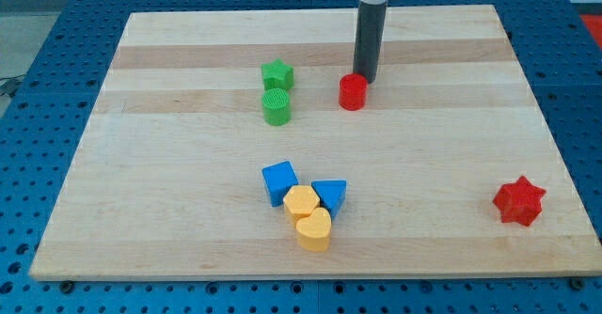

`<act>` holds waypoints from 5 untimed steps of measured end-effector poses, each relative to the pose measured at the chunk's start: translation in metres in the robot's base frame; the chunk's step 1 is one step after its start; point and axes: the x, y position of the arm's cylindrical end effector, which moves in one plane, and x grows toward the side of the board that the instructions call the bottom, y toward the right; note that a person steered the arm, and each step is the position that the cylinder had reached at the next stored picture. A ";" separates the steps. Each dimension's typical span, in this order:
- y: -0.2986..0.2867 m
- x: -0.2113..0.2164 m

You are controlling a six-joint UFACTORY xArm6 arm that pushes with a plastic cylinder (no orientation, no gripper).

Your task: Push the red circle towards the red star

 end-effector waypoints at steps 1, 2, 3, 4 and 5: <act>-0.018 -0.026; -0.024 -0.021; -0.019 0.015; -0.008 0.066; 0.010 0.092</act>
